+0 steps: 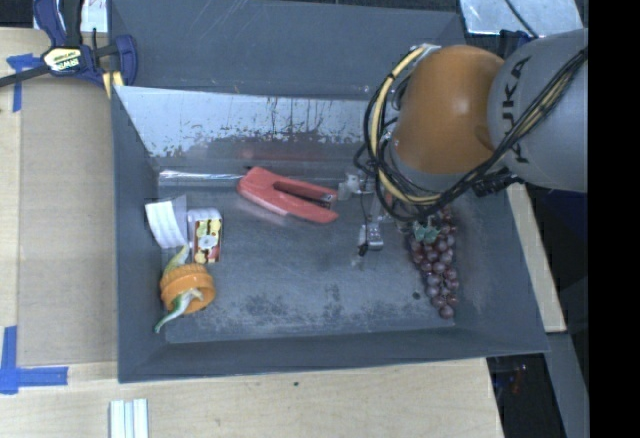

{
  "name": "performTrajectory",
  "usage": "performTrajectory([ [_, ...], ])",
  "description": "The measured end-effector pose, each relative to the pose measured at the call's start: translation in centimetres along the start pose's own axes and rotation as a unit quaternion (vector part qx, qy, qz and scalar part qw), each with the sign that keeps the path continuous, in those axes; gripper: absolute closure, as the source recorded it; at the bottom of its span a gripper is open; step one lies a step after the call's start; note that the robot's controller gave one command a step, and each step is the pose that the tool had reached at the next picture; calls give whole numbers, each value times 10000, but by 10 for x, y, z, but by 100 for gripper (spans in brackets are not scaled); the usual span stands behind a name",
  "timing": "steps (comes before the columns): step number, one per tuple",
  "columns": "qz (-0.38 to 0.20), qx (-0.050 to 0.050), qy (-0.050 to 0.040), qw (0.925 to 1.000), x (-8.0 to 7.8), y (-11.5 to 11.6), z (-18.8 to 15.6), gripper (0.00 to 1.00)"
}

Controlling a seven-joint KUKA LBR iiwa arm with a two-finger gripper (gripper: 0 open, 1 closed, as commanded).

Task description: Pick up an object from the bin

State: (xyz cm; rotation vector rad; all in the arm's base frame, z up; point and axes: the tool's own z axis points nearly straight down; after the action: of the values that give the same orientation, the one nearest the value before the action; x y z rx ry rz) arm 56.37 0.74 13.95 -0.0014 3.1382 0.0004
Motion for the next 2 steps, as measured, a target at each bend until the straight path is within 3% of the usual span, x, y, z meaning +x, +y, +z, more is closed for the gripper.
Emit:
performTrajectory([
  [1, 10, -8, -80, 10000, -54, 38, 68, 0],
  [2, 284, -5, -105, 9995, -67, 57, 3, 0],
])
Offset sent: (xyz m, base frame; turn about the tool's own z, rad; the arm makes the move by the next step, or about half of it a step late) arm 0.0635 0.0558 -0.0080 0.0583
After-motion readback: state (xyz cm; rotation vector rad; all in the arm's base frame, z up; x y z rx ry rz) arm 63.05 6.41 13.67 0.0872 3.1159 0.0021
